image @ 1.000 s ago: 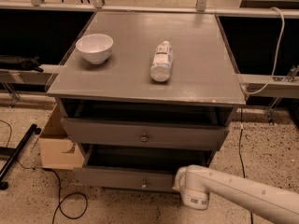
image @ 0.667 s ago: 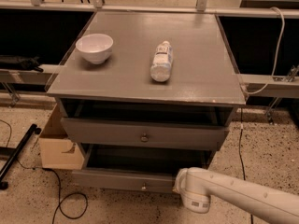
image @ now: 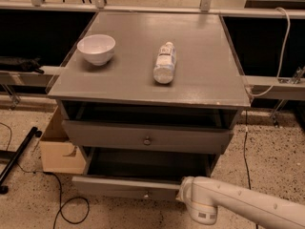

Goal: Open middle drawer

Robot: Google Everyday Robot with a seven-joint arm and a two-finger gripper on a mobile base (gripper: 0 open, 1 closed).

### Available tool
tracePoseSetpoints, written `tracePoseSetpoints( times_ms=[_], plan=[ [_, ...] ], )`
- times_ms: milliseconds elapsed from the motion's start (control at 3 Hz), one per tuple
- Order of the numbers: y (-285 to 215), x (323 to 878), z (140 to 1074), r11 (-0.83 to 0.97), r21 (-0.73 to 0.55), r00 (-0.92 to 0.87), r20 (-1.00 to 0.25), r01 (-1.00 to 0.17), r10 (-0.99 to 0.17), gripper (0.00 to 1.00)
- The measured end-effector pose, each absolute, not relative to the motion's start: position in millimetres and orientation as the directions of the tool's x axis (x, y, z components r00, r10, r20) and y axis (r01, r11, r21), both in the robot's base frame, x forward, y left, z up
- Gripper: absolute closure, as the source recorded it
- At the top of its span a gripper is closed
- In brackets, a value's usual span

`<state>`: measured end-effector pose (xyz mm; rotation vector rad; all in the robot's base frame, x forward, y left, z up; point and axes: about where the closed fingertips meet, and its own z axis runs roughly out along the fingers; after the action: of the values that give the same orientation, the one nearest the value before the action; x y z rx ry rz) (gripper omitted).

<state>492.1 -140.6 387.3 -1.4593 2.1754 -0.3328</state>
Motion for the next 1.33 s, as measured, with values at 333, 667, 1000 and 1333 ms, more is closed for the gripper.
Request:
tracePoseSetpoints(
  times_ms=[333,667,1000,1333],
  plan=[
    [-141,492,387,0.397,-0.46,-0.304,-0.265,-0.794,-0.915,1.0],
    [-139,492,388,0.397,-0.46,-0.304,-0.265,-0.794,-0.915,1.0],
    [-140,486,387,0.397,-0.454,-0.307,-0.262,-0.797,-0.915,1.0],
    [-134,477,389,0.41,-0.446,-0.316,-0.271,-0.796,-0.909,1.0]
  ],
)
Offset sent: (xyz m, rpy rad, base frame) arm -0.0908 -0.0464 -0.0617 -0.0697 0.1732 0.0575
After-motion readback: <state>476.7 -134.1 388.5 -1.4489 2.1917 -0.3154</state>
